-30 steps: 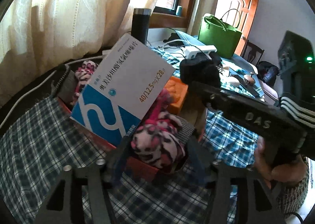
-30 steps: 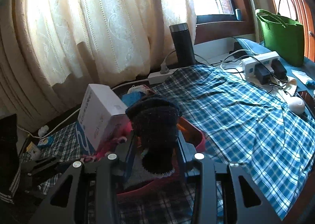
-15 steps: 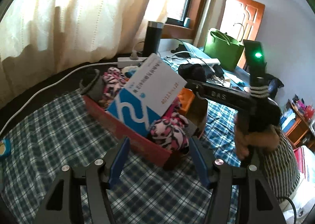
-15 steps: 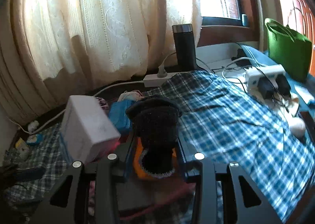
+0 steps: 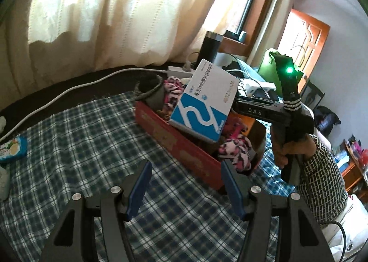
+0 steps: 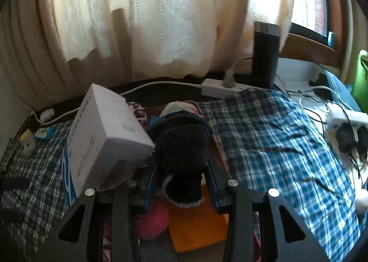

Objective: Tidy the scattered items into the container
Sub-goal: 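Carry the leopard plush and black hat into the red box and release both, then move both grippers back toward the yellow box and grey sock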

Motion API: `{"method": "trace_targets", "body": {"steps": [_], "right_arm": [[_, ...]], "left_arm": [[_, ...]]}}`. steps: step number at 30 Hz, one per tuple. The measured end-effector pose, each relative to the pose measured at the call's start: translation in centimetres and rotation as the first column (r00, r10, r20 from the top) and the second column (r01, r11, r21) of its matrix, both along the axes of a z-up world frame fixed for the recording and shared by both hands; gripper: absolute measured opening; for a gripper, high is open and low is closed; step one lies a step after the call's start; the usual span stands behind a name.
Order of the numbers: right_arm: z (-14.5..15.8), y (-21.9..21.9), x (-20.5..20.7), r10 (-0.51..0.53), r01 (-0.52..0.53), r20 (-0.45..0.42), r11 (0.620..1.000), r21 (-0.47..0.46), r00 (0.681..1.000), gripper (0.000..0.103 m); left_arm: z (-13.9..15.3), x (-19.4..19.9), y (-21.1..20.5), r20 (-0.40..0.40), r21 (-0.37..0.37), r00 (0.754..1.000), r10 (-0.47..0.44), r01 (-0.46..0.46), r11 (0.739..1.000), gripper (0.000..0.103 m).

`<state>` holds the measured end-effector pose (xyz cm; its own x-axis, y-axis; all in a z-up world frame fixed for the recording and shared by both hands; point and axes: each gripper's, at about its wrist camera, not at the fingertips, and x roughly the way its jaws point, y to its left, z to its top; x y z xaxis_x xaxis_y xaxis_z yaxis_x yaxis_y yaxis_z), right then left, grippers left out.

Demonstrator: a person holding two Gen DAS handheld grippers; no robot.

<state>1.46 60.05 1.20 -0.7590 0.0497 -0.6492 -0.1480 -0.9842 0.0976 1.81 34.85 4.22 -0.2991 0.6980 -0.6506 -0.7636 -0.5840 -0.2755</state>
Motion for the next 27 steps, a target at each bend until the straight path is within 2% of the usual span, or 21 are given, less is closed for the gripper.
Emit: {"method": "trace_targets", "body": {"steps": [2, 5, 7, 12, 20, 24, 27], "right_arm": [[0.0, -0.2, -0.2, 0.007, -0.007, 0.002, 1.0, 0.011, 1.0, 0.044], [0.2, -0.2, 0.0, -0.013, 0.013, -0.001, 1.0, 0.026, 1.0, 0.059], [0.7, -0.2, 0.7, -0.042, 0.043, -0.018, 0.998, 0.048, 0.999, 0.073], [1.8, -0.1, 3.1, -0.084, 0.087, -0.055, 0.994, 0.066, 0.995, 0.075], [3.8, -0.7, 7.1, -0.171, 0.176, -0.134, 0.984, 0.022, 0.976, 0.075], [5.4, -2.8, 8.1, -0.163, 0.166, -0.196, 0.986, 0.004, 0.967, 0.075], [6.1, -5.4, 7.6, -0.109, 0.114, -0.216, 0.993, 0.009, 0.97, 0.075]], "left_arm": [[0.1, -0.3, -0.5, 0.002, 0.005, 1.0, 0.011, -0.011, 1.0, 0.064], [0.4, -0.8, -1.5, 0.001, 0.016, 0.999, 0.037, -0.037, 0.999, 0.064], [0.6, -1.2, -2.3, 0.001, 0.023, 0.998, 0.057, -0.057, 0.998, 0.064], [0.6, -2.2, -4.2, 0.016, 0.034, 0.994, 0.111, -0.111, 0.993, 0.064], [0.9, -3.4, -9.6, 0.002, 0.047, 0.974, 0.225, -0.225, 0.973, 0.064], [0.8, -4.5, -14.4, 0.004, 0.044, 0.939, 0.343, -0.342, 0.938, 0.064], [0.4, -5.4, -17.9, 0.016, 0.037, 0.905, 0.425, -0.425, 0.904, 0.064]]}}
